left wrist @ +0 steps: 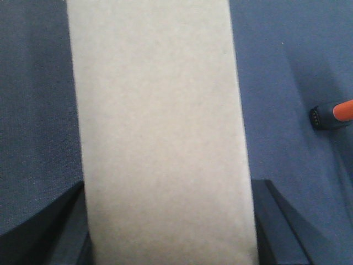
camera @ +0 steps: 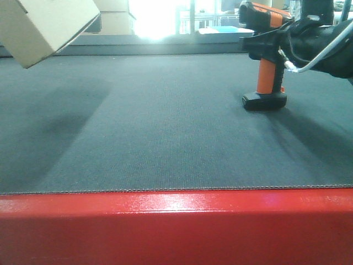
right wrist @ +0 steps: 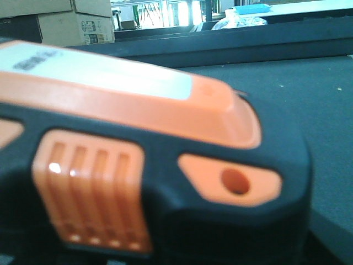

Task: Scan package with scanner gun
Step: 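Lower the scanner gun back onto the table with the right gripper, then open the right gripper and withdraw it from the scanner gun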

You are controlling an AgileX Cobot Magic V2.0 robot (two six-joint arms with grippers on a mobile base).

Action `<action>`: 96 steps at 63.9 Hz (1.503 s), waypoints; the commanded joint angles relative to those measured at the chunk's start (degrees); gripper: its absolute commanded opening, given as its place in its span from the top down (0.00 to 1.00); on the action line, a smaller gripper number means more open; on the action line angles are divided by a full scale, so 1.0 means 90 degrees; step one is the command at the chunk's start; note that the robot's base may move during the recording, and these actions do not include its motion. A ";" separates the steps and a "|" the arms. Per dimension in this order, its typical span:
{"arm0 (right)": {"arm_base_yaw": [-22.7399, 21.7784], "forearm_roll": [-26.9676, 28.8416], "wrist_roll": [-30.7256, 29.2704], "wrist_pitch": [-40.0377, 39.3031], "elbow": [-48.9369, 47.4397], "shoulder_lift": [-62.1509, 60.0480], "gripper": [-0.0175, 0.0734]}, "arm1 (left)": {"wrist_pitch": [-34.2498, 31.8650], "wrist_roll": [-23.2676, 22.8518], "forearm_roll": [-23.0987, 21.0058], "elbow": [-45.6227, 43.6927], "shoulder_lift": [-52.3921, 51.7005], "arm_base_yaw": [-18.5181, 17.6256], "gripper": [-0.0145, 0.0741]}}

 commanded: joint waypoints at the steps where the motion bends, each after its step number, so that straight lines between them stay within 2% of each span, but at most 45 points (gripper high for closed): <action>1: -0.0035 -0.0020 0.0016 -0.0053 -0.0028 -0.0016 0.98 | -0.0084 0.0018 -0.0131 -0.0047 -0.0068 0.0006 0.96; 5: -0.0035 -0.0020 0.0016 -0.0004 -0.0028 -0.0016 0.96 | -0.0084 0.0018 -0.0167 -0.0047 -0.0068 0.0006 0.96; 9: -0.0035 -0.0020 0.0016 0.0070 -0.0028 -0.0016 0.85 | -0.0084 0.0018 -0.0167 -0.0047 -0.0068 0.0006 0.96; 15: -0.0035 -0.0020 0.0016 0.0167 -0.0028 -0.0016 0.61 | -0.0084 0.0018 -0.0181 -0.0047 -0.0068 0.0006 0.96; 20: -0.0035 -0.0020 0.0016 0.0184 -0.0028 -0.0016 0.36 | -0.0084 0.0018 -0.0181 -0.0047 -0.0068 0.0006 0.96; 24: -0.0035 -0.0020 0.0016 0.0198 -0.0028 -0.0016 0.21 | -0.0084 0.0018 -0.0181 -0.0047 -0.0068 0.0006 0.96; 26: -0.0035 -0.0020 0.0016 0.0206 -0.0028 -0.0016 0.17 | -0.0084 0.0018 -0.0181 -0.0047 -0.0068 0.0006 0.96; 40: -0.0035 -0.0020 0.0004 0.0669 -0.0028 -0.0144 0.18 | -0.0084 0.0018 -0.0194 -0.0047 -0.0068 0.0006 0.96; 61: -0.0051 -0.0020 -0.0008 0.2063 0.0035 -0.0729 0.18 | -0.0084 0.0018 -0.0251 -0.0047 -0.0068 0.0006 0.96; 80: -0.0479 0.0096 -0.0008 0.2797 0.0658 -0.1594 0.18 | -0.0084 0.0018 -0.0190 -0.0047 -0.0068 0.0006 0.96; 86: -0.0523 0.0096 -0.0008 0.3159 0.0841 -0.2010 0.18 | -0.0084 0.0018 0.0365 -0.0047 -0.0068 -0.0069 0.96; 96: -0.0523 0.0024 -0.0008 0.4061 0.0982 -0.2850 0.21 | -0.0084 -0.0223 0.1890 -0.0047 0.0030 -0.0398 0.96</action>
